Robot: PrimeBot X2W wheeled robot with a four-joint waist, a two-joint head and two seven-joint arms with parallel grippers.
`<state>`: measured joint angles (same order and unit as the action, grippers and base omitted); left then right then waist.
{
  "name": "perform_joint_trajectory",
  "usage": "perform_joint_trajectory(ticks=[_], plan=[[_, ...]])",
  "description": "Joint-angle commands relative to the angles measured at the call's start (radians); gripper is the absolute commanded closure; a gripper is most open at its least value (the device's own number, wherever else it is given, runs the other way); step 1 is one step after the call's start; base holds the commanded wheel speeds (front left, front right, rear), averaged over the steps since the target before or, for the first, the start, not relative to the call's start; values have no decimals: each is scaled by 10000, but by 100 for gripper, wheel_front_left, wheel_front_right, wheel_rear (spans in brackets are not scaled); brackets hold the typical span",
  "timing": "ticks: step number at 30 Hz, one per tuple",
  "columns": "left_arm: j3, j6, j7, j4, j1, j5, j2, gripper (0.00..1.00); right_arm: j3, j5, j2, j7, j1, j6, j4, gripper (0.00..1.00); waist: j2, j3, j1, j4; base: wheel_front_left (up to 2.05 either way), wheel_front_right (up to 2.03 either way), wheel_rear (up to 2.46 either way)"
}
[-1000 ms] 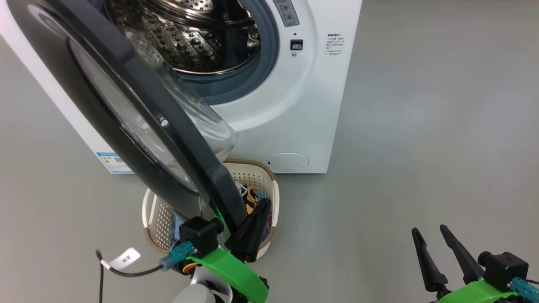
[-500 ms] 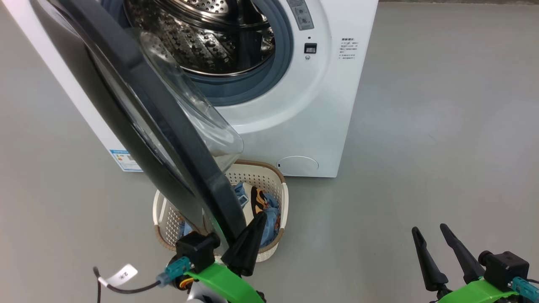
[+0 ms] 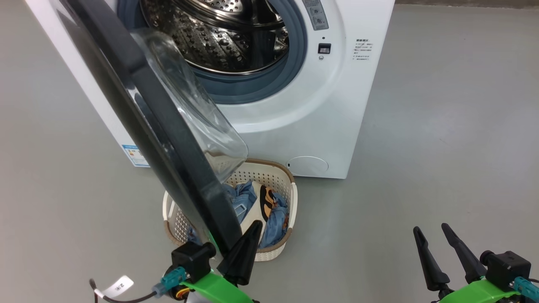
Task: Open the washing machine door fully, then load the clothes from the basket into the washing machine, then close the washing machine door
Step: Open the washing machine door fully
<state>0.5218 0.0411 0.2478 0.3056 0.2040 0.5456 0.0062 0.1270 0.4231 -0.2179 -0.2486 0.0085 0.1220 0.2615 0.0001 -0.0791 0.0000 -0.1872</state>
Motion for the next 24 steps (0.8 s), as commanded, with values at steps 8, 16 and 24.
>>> perform_joint_trajectory(ticks=[8,16,24], plan=[[-1053,-132,139,-267,56,-230,440,100,150,-161,-196,-132,-41,87,-297,0,-1,-5,0,-332,0,0,0],[-1179,-181,139,-432,-190,-384,440,100,150,-157,-234,-132,-37,87,-308,0,-1,26,0,-712,0,0,0],[-1283,-312,139,-616,-542,-600,495,100,134,-150,-277,-132,20,87,-320,0,-1,91,0,-1197,0,0,0]])
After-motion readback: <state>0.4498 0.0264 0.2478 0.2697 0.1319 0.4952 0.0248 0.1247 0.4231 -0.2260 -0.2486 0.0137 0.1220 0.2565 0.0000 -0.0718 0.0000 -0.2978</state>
